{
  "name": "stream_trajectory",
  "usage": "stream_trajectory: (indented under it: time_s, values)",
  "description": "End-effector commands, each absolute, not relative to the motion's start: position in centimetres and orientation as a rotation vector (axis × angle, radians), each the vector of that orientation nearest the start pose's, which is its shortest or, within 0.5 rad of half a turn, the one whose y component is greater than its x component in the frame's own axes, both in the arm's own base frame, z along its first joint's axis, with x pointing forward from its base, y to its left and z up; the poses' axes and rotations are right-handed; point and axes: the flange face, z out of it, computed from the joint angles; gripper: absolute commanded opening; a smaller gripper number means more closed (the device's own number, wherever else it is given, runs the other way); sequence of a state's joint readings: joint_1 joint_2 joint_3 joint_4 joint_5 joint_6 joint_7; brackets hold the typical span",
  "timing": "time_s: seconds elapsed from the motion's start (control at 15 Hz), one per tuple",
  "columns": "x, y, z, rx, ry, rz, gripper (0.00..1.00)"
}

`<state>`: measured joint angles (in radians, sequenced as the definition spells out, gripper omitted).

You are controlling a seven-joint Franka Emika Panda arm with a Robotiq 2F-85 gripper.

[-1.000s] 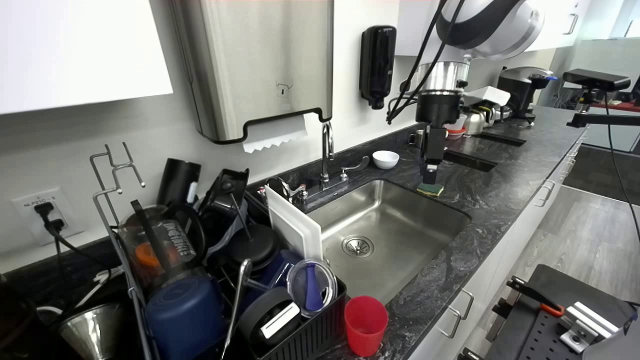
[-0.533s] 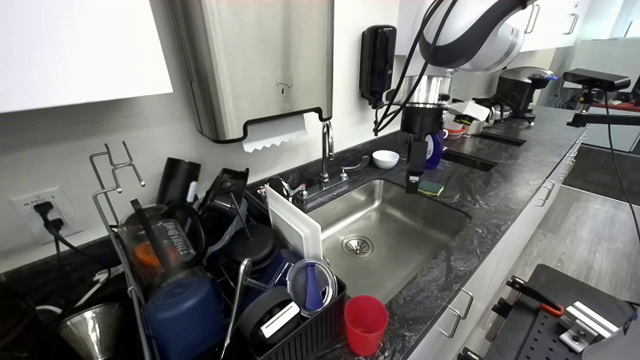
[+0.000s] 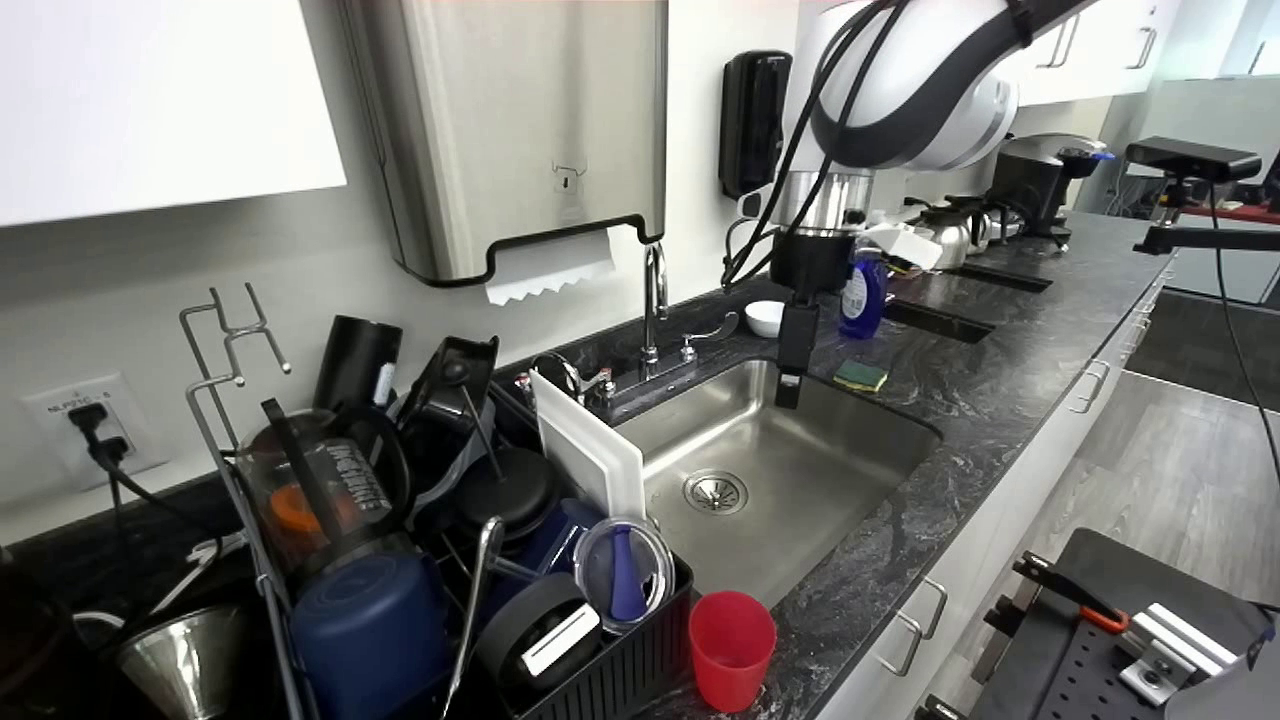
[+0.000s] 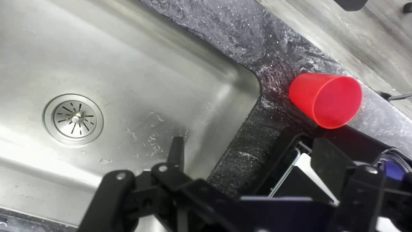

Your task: Put the red cup in the sink

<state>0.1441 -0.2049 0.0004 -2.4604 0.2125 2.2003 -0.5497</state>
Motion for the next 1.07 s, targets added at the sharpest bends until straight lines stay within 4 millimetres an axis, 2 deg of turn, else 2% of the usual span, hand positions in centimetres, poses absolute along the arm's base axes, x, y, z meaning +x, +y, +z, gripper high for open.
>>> stream_trajectory:
  time_s: [0.0,0.6,0.8,1.0]
  values:
    - [44.4,8.6,36.1,-2.833,-0.875,0.049,1.0]
    - [44.1,8.7,36.4,-2.838,-0.871,0.053,1.0]
    - [43.9,9.0,34.6,-2.835,-0.856,0.07,1.0]
    - [43.2,9.6,32.1,-2.809,-0.874,0.132,1.0]
